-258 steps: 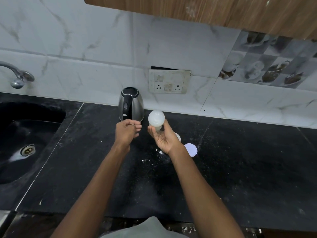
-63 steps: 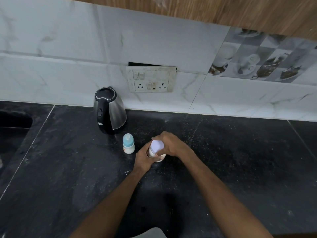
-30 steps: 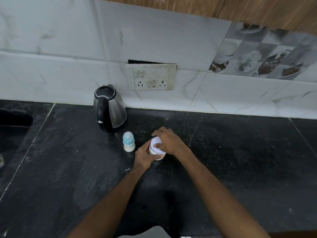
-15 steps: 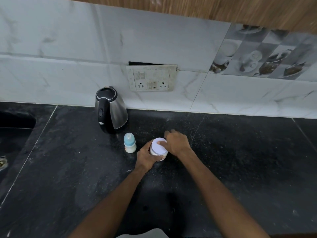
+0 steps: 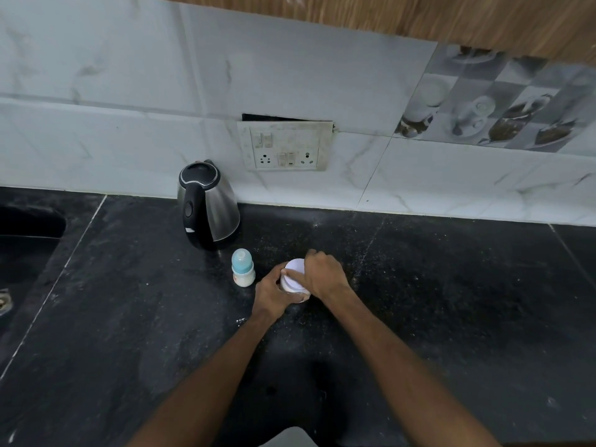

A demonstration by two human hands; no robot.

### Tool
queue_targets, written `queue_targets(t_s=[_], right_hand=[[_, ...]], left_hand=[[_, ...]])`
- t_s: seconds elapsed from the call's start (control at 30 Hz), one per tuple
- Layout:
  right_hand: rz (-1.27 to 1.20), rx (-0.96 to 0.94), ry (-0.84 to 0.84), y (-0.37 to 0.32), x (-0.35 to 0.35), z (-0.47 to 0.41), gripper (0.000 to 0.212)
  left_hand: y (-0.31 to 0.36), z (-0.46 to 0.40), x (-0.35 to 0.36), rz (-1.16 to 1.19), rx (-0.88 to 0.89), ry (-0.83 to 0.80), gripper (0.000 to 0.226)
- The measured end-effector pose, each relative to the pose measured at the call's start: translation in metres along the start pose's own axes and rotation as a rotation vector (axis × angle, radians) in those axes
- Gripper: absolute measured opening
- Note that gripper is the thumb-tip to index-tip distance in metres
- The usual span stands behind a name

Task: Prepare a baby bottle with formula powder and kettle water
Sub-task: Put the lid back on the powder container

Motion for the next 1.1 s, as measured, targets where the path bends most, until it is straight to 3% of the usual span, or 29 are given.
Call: queue_targets(t_s=[0.23, 0.4, 0.67, 1.0, 1.1], right_hand=[[-0.014, -0.188, -0.176, 0.012, -0.001, -0.010, 0.086], [-0.004, -0.261, -0.151, 0.014, 0.003, -0.016, 0.083], [-0.010, -0.121, -0.035, 0.000, 0.012, -0.010, 0.086], [-0.057, -0.010, -0.031, -0.008, 0.013, -0.005, 0.076], [-0.092, -0.005, -0.067, -0.005, 0.013, -0.005, 0.085]], left_hand=[[0.005, -0.001, -0.001, 0.001, 0.001, -0.016, 0.088], [0.006, 0.000, -0.003, -0.013, 0.012, -0.014, 0.090], [0.010, 0.000, -0.002, -0.026, 0.012, -0.011, 0.087], [0.017, 0.001, -0.003, -0.042, 0.025, -0.042, 0.087], [0.018, 0.000, -0.003, -0.073, 0.022, -0.072, 0.088]])
Point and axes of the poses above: each hand's wrist, its own z-axis away from the middle knuckle, its own x-axis out of the palm, y = z × x, the point moved 1 cm from there along -z, towards the middle knuckle, and after that the axes turned 8 degrees about x, right-handed, at the moved point
